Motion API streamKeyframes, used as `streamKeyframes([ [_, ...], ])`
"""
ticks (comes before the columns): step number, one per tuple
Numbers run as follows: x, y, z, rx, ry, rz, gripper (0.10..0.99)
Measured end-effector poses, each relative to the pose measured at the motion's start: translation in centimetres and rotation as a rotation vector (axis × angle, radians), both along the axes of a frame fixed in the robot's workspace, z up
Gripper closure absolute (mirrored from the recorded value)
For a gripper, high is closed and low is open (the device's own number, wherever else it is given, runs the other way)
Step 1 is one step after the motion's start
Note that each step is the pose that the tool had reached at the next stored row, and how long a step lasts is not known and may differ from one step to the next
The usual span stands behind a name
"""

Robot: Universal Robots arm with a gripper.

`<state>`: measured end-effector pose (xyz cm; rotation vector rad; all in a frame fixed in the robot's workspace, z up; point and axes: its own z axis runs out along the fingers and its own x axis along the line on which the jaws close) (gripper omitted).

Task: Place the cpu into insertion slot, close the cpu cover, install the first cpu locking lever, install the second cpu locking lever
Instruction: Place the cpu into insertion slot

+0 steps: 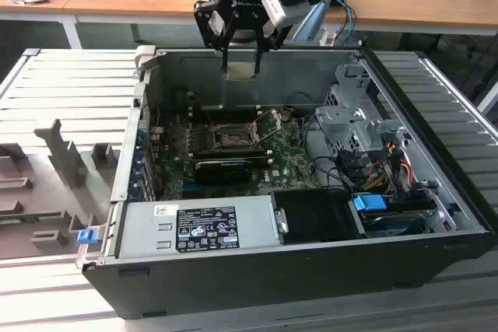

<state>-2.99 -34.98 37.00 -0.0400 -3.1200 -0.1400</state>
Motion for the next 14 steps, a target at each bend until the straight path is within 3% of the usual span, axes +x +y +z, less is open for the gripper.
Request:
streamKeyframes([
  [2, 0.0, 0.0, 0.0, 0.0, 0.0, -0.002, 0.557],
  [4, 0.0, 0.0, -0.01, 0.0, 0.0, -0.069, 0.557],
  [6, 0.0, 0.0, -0.02, 0.0, 0.0, -0.1, 0.557],
  [14, -0.07, 0.0, -0.43, 0.0, 0.0002, -0.112, 0.557],
])
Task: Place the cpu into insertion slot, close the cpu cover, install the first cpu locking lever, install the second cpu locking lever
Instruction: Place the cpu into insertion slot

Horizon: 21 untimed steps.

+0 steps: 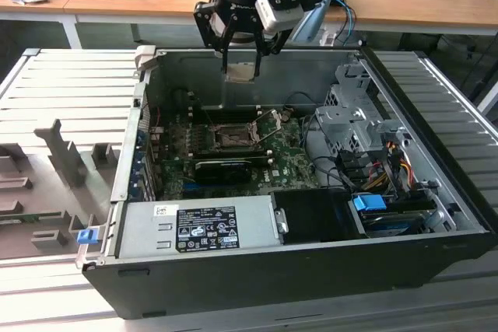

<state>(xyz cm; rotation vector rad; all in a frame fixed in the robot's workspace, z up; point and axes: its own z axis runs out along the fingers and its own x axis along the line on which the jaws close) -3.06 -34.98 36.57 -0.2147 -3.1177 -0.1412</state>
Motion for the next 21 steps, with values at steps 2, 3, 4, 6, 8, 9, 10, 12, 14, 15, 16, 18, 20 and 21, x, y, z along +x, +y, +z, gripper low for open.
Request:
streamKeyframes([
  [2, 0.0, 0.0, -0.02, 0.0, 0.0, -0.009, 0.557],
  [3, 0.0, 0.0, -0.03, 0.0, 0.0, -0.014, 0.557],
  [4, 0.0, 0.0, -0.04, 0.0, 0.0, -0.023, 0.557],
  [6, 0.0, 0.0, -0.04, 0.0, 0.0, -0.033, 0.557],
  [8, 0.0, 0.0, -0.04, 0.0, 0.0, -0.04, 0.557],
  [9, 0.0, 0.0, -0.04, 0.0, 0.0, -0.043, 0.557],
  [10, 0.0, 0.0, -0.05, 0.0, 0.0, -0.046, 0.557],
  [12, 0.0, 0.0, -0.05, 0.0, 0.0, -0.055, 0.557],
  [14, 0.0, 0.0, -0.05, 0.0, 0.0, -0.062, 0.557],
  [15, 0.0, 0.0, -0.05, 0.0, -0.0001, -0.066, 0.557],
  [16, 0.0, 0.0, -0.05, 0.0, 0.0, -0.07, 0.557],
  [18, 0.0, 0.0, -0.06, 0.0, 0.0, -0.079, 0.557],
  [20, 0.0, 0.0, -0.06, 0.0, 0.0, -0.088, 0.557],
  [21, 0.0, 0.0, -0.06, 0.0, 0.0, -0.091, 0.557],
])
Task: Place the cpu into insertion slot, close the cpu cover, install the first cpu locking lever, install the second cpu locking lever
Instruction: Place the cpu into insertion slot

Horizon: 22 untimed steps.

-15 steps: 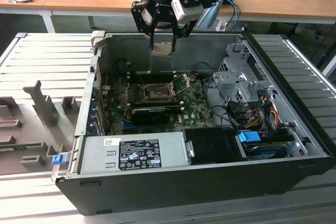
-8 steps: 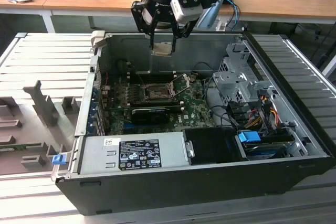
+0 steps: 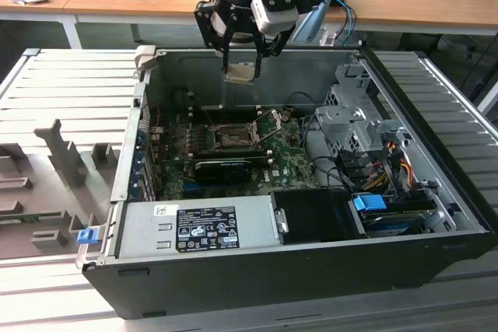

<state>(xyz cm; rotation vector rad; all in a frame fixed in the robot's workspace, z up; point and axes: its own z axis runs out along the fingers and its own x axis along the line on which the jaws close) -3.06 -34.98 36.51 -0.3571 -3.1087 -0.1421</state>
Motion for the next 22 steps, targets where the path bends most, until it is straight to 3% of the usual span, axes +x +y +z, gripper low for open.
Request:
streamKeyframes([
  [22, 0.0, 0.0, -0.02, 0.0, 0.0, -0.105, 0.557],
])
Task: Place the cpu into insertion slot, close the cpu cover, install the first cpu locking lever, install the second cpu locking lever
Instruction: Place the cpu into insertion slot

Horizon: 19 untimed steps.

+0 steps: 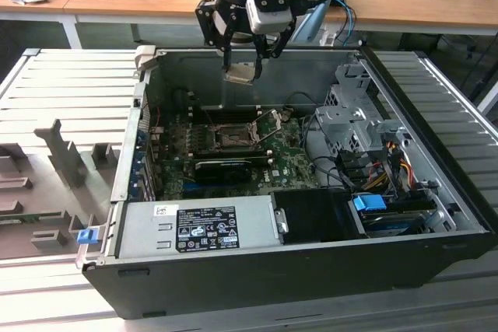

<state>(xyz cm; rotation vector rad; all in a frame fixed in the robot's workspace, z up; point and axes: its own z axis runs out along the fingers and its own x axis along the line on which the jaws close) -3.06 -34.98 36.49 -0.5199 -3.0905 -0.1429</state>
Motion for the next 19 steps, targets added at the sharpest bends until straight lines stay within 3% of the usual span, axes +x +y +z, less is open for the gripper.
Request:
streamKeyframes([
  [19, 0.0, 0.0, -0.04, 0.0, 0.0, -0.112, 0.557],
])
